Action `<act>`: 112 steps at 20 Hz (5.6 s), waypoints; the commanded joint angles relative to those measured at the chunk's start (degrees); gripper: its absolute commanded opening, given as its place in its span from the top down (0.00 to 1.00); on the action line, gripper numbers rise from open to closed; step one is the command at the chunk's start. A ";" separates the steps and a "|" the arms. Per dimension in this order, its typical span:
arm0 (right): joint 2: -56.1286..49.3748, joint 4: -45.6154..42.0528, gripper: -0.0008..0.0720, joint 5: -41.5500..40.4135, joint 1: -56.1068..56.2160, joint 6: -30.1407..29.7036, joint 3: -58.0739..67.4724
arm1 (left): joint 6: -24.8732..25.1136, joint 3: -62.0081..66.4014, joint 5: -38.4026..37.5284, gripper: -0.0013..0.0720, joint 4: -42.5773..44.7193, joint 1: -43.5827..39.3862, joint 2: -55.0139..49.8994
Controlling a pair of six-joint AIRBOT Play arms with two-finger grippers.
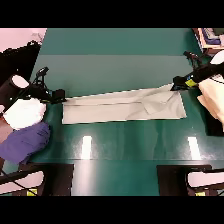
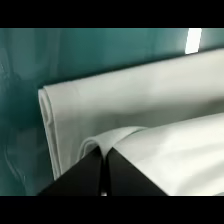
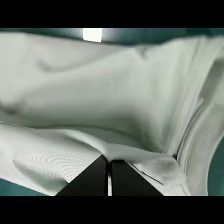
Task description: Fold the shirts.
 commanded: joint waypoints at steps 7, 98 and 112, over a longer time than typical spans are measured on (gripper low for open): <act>-8.24 8.57 0.36 1.64 -3.41 -0.46 10.88 | 0.48 6.12 -0.17 0.25 -1.68 0.24 -2.03; -9.97 21.44 0.29 -4.79 34.67 -14.29 15.17 | -7.02 36.92 -18.32 0.95 19.76 -6.38 -0.37; -11.19 40.11 0.04 -7.98 14.71 -9.46 -13.60 | -7.04 36.74 -17.57 0.95 14.64 -6.40 -0.48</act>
